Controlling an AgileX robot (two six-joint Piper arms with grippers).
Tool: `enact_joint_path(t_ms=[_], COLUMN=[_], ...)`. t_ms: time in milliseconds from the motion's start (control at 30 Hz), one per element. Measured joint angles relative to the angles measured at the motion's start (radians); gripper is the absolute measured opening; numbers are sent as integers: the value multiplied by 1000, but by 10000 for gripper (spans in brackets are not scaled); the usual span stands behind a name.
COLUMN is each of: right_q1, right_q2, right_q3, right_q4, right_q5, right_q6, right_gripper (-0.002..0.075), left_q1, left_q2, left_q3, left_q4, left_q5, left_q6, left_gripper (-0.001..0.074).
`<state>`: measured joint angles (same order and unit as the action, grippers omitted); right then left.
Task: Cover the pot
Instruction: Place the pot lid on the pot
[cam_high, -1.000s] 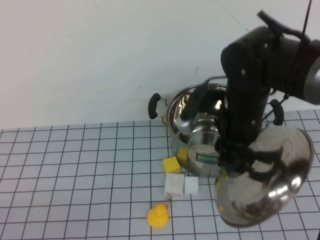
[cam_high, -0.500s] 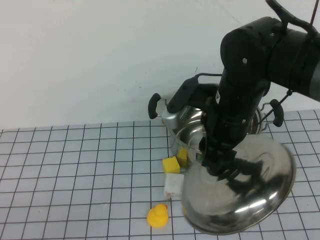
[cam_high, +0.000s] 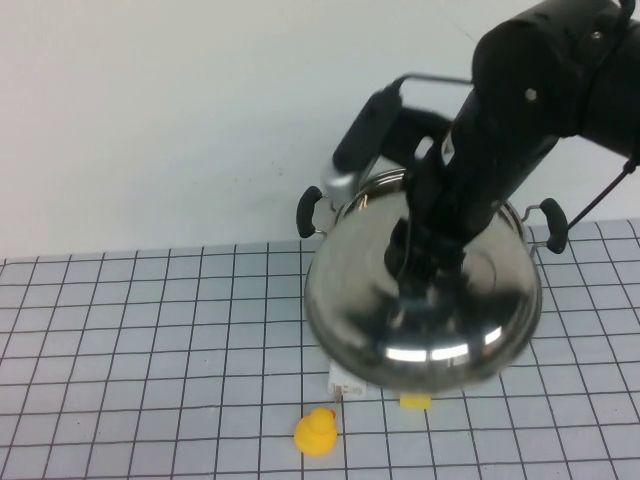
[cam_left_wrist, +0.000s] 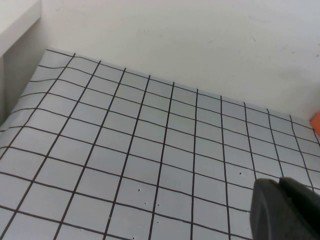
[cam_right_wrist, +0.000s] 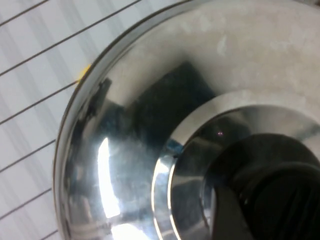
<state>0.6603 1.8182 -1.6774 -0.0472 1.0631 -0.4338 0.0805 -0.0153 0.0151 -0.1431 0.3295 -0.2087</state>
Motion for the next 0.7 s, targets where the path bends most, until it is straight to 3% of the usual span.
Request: enact_joint_path(t_ms=[433, 700], right_q1=[-179, -212], right_q2=[91, 178], right_q3=[0, 0], right_q4=[-39, -24], right_q5=[-355, -462], right_q6=[145, 162], right_gripper=[353, 353], left_q1=[0, 0], left_q2=[0, 0], left_q3=[0, 0], left_q4=[0, 0], left_q5=[0, 0], left_q6=[0, 0], left_gripper=[-2, -3])
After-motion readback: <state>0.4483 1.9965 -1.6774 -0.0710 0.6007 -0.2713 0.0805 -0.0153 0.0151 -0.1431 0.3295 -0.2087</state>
